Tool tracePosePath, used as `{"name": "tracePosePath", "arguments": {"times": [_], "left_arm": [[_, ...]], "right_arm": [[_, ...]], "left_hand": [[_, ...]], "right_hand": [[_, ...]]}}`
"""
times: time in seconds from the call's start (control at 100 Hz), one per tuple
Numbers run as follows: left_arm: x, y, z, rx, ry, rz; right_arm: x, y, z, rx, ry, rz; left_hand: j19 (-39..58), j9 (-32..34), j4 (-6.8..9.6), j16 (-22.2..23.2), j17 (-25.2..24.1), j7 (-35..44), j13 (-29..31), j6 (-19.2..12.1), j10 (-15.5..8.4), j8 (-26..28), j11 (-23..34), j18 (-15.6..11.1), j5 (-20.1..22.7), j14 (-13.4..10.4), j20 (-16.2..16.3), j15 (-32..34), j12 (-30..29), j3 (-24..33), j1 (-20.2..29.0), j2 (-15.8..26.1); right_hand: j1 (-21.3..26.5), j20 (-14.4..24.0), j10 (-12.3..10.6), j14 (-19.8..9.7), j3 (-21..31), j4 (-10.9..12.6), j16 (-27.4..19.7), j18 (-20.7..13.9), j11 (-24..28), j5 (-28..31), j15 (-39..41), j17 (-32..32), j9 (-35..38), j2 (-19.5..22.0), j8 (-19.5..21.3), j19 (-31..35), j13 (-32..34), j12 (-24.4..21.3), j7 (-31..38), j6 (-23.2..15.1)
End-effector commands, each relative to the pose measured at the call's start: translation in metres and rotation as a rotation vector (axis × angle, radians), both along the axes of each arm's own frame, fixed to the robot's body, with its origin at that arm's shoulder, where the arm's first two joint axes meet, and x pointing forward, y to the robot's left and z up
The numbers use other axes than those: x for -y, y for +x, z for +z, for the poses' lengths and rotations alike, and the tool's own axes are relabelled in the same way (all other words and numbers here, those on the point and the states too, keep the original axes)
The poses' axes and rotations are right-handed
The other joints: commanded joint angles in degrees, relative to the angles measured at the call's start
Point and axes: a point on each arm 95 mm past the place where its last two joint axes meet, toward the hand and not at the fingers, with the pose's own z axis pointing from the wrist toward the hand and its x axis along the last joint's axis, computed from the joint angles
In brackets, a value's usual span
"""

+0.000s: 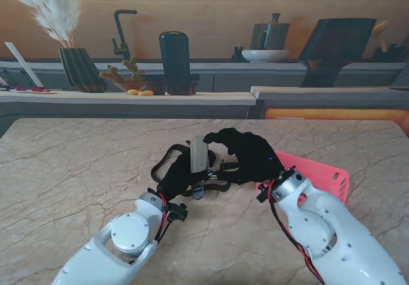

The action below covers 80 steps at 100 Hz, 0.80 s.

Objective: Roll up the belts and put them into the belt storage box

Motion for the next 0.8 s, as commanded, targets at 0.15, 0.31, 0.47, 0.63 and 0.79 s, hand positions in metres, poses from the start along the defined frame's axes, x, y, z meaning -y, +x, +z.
{"name": "tracePosePath", "arguments": {"times": [0.15, 0.31, 0.47, 0.63, 0.79], "left_arm": [[0.002, 0.003, -0.003, 0.093, 0.109, -0.038], [0.004, 0.003, -0.004, 0.131, 0.154, -0.072], [0.004, 0.001, -0.004, 0.152, 0.169, -0.09], [0.004, 0.001, -0.004, 0.162, 0.175, -0.095], [0.003, 0.001, -0.004, 0.158, 0.173, -0.088]], "right_arm": [[0.003, 0.015, 0.003, -0.113, -0.022, 0.007], [-0.003, 0.029, 0.0, -0.212, 0.007, 0.031], [-0.01, 0.037, -0.006, -0.283, 0.007, 0.062], [-0.016, 0.044, -0.015, -0.391, 0.035, 0.098], [-0.02, 0.051, -0.024, -0.469, 0.079, 0.114]], "left_hand": [[1.9, 3.6, 1.89, -0.4, 0.0, 5.0, 1.4, -5.7, -0.8, 1.7, 3.2, 0.5, 3.4, -2.5, 0.9, 4.6, 1.1, 10.6, 9.6, 13.8], [1.6, 3.7, 1.77, -0.7, 0.1, 4.8, 1.4, -5.6, -0.6, 2.1, 3.1, 0.7, 3.6, -2.3, 0.7, 4.4, 0.9, 10.8, 9.6, 13.7], [1.5, 3.8, 1.68, -0.9, 0.1, 4.7, 1.5, -5.6, -0.5, 2.2, 3.0, 0.9, 3.6, -2.2, 0.6, 4.2, 0.8, 10.9, 9.6, 13.6], [1.4, 3.9, 1.55, -1.2, 0.2, 4.6, 1.6, -5.6, -0.4, 2.4, 2.8, 0.8, 3.7, -2.2, 0.4, 4.1, 0.6, 10.8, 9.6, 13.5], [1.3, 4.2, 1.23, -1.3, 0.4, 4.1, 1.8, -5.4, -0.2, 2.2, 2.3, 0.5, 3.8, -2.3, 0.2, 3.8, 0.6, 10.2, 9.6, 12.6]], "right_hand": [[2.2, -0.6, 3.5, 1.6, -2.3, 1.5, -2.2, 0.5, -4.5, -5.1, -5.0, -0.7, -8.4, 0.2, -0.7, -2.4, -2.0, -1.9, -1.6, -0.5], [3.9, -0.3, 4.6, 0.2, -3.1, 1.5, -1.9, -1.2, -4.5, -5.6, -4.3, 0.9, -10.4, -0.7, -0.7, -2.0, 0.0, -2.1, -1.6, 1.7], [6.0, 0.0, 4.2, -3.1, 0.5, 1.5, -0.7, -3.3, -1.7, -3.8, -1.4, 2.7, -9.4, -2.0, -0.4, -1.1, 1.8, -1.7, -0.8, 3.3], [8.0, 0.1, 2.4, -6.0, 8.7, 0.8, 1.0, -5.2, 2.1, 4.2, 2.6, 4.7, -2.8, -5.0, 1.2, 0.2, 4.1, -0.6, 2.8, 3.1], [16.0, -0.4, -2.9, -7.2, 16.5, -6.2, 3.5, -6.7, 5.6, 21.7, 4.9, 8.7, 18.2, -6.0, -5.7, 3.8, 11.5, 1.0, 16.0, -4.2]]}}
